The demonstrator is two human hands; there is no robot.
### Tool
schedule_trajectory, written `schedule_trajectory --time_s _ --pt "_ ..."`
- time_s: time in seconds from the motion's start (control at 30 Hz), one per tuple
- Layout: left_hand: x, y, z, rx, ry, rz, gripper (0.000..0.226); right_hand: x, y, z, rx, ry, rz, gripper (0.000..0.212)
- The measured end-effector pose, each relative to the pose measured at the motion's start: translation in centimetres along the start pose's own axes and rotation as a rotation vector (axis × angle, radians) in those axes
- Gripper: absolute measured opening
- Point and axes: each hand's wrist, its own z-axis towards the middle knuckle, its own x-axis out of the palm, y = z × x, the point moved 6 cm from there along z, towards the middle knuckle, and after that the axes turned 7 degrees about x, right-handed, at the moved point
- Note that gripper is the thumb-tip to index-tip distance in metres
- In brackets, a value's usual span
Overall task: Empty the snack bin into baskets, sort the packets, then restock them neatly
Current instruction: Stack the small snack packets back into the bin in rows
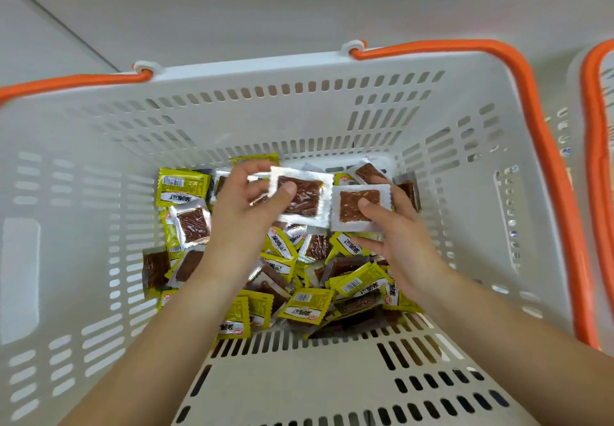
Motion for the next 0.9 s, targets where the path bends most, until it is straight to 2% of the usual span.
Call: schedule_trajectory --time_s 0.07,0.17,0.3,0.37,0.43,0.5,0.6,0.67,0.77,0.9 --pt "1.1 1.4 -0.4 -0.156 0.037 -0.016 0.026 0.9 -0.4 -0.3 0.001 0.069 -0.043 0.036" --pt "2.2 2.6 -1.4 -0.21 0.061 0.051 0.02 1.5 -1.1 -0.5 0.064 0.109 0.012 0.032" --pt "2.8 3.4 -1.8 -0.153 0.123 0.223 0.025 1.8 -1.3 -0.7 0.072 0.13 -0.078 0.034" --pt "2.8 3.4 -1.6 -0.11 0.159 0.29 0.018 1.8 -1.4 -0.7 0.044 0.138 -0.148 0.04" --pt "1.6 3.6 -0.6 -0.053 0.126 0.389 0.012 1.3 -1.5 -0.5 0.05 0.11 -0.17 0.044" --pt "-0.3 4.2 1.3 0.026 0.119 0.648 0.033 0.6 -1.7 -0.2 0.072 0.05 -0.177 0.042" --pt "-1.7 6.2 3.1 0.025 0.232 0.906 0.064 0.2 -2.0 0.0 0.106 0.024 -0.179 0.042" --pt "-1.5 7.4 2.9 0.03 0.266 0.981 0.066 0.4 -2.0 0.0 0.096 0.033 -0.222 0.047" --pt "-1.6 8.1 2.2 0.102 0.254 1.055 0.055 0.4 -2.1 0.0 0.081 0.014 -0.278 0.048" --pt "-0.4 7.9 2.4 0.223 0.331 1.093 0.07 0.2 -2.5 0.2 0.108 -0.004 -0.282 0.054"
